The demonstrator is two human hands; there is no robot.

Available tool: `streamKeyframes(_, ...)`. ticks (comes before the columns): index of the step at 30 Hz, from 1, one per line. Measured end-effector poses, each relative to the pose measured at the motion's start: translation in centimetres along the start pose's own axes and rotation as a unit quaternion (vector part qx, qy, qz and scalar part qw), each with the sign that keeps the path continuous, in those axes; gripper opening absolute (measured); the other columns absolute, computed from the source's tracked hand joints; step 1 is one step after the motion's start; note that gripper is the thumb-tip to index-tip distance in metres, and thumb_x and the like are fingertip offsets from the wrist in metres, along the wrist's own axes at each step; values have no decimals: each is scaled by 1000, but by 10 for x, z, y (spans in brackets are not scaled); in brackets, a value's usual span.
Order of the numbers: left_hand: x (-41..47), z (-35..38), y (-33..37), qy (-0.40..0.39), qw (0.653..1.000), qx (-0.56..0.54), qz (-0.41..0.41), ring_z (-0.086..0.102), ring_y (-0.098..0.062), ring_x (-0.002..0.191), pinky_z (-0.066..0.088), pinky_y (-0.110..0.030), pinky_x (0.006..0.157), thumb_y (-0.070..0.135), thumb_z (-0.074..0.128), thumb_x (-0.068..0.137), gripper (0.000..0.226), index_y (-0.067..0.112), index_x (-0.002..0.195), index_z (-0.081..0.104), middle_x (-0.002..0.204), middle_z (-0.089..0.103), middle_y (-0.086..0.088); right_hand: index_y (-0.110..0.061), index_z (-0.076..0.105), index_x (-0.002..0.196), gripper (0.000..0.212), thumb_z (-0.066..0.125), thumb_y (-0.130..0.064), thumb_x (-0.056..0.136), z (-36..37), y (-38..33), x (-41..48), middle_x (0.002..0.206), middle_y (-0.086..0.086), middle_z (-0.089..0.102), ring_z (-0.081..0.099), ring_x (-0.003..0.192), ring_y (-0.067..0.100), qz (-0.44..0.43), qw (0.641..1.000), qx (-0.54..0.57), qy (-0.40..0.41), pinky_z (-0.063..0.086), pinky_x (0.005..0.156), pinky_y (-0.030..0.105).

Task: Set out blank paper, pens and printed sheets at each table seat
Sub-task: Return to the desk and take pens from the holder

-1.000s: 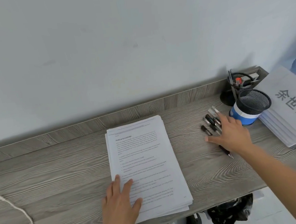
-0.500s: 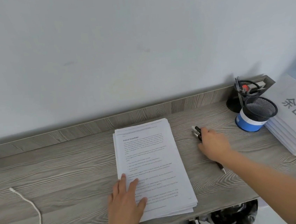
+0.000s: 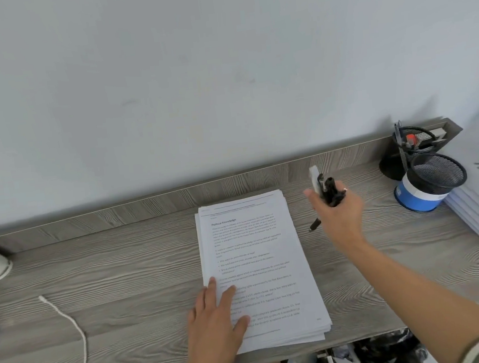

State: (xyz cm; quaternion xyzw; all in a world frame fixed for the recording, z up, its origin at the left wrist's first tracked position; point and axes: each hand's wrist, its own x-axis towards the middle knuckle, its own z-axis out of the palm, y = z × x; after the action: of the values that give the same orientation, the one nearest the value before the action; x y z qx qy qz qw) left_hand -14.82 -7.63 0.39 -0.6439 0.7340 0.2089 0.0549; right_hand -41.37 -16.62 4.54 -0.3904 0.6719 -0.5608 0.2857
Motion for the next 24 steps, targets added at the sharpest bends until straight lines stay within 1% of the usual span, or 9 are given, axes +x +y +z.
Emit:
streamKeyframes(3,1,-1,-1,-6,1000,8,-1,-1,-20,149,12,-38,119,59,37,93,64,39,150,14,162,-6,3,-16,49,70,30,74,-9,84,9,8,-14,62,-3,45,42,46,-2,8,998,65,1,44,44,14)
streamKeyframes(7,2,1,-2,-6,1000,12,0,-2,-21,149,12,-39,119,59,37,93,63,40,149,15,162,-6,3,-21,53,75,23,71,-12,86,10,19,-25,71,-9,57,54,61,-5,18,997,76,-5,45,62,15)
streamKeyframes(12,1,4,-5,-3,1000,18,7,-2,-20,149,12,-39,118,61,34,93,63,40,149,13,162,-8,3,1,57,83,14,70,-4,86,0,12,-15,74,-11,68,63,68,-11,-23,993,113,16,50,59,7)
streamKeyframes(15,2,5,-6,1,1000,19,13,-2,-20,149,12,-40,119,62,34,93,64,40,149,14,162,-7,3,-13,61,76,16,70,-3,86,-4,32,-18,74,-21,72,66,73,-2,-17,997,74,-12,57,71,22)
streamKeyframes(17,2,5,-7,3,1000,18,18,-1,-20,149,12,-40,119,62,34,92,64,40,149,14,162,-6,2,-27,59,69,31,70,-4,87,-4,43,-22,69,-18,68,60,68,4,-38,998,38,-28,57,67,39)
streamKeyframes(18,3,5,-7,3,1000,20,19,-1,-20,149,12,-39,118,63,34,92,64,40,149,14,162,-6,2,-31,59,67,34,70,-6,88,-3,46,-21,67,-16,66,59,66,3,-42,998,26,-31,57,66,40)
streamKeyframes(21,2,6,-9,5,999,24,22,-1,-20,149,12,-39,119,63,33,92,64,40,149,13,162,-6,2,-26,60,79,14,69,-30,88,0,37,-18,70,7,65,65,66,30,-32,999,-3,-17,56,64,53)
streamKeyframes(22,2,5,-10,5,999,25,24,-1,-20,149,12,-39,119,63,33,92,64,40,149,13,162,-6,2,-25,59,81,16,69,-35,88,1,32,-16,71,14,64,63,67,39,-28,1000,-6,-12,55,62,56)
streamKeyframes(24,2,5,-11,4,999,25,30,-1,-20,149,13,-39,119,63,33,92,64,41,149,13,162,-7,3,-26,53,76,21,70,-33,87,4,19,-13,66,10,57,55,60,37,-33,999,-6,-3,51,59,48)
